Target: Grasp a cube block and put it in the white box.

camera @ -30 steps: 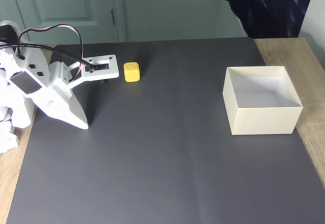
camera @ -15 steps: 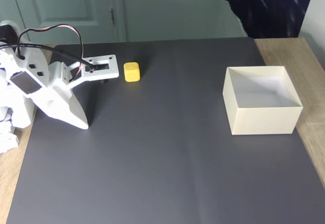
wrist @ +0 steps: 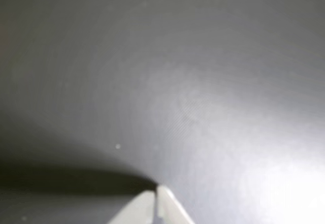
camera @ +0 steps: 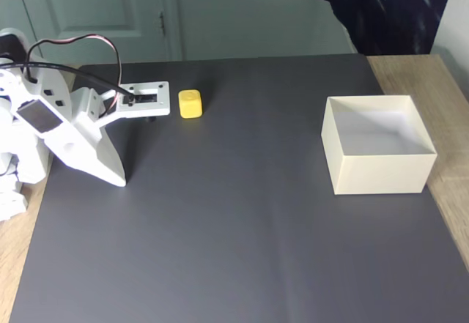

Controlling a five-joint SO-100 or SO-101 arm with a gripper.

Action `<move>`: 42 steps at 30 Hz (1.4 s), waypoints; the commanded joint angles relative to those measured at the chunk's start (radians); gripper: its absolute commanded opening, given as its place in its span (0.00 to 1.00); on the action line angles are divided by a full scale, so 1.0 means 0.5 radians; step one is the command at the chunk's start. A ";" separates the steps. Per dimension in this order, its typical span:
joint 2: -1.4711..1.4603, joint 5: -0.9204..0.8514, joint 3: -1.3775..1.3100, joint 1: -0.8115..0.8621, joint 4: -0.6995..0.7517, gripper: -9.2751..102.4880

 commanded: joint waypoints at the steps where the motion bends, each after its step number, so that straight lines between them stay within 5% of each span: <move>1: 0.015 0.034 -0.003 -0.034 -0.009 0.08; 18: -0.049 0.015 -0.249 -0.506 -0.319 0.15; 29: -1.411 -0.046 -0.908 -0.601 -1.160 0.18; 42: -1.973 -0.037 -1.209 -0.706 -1.390 0.35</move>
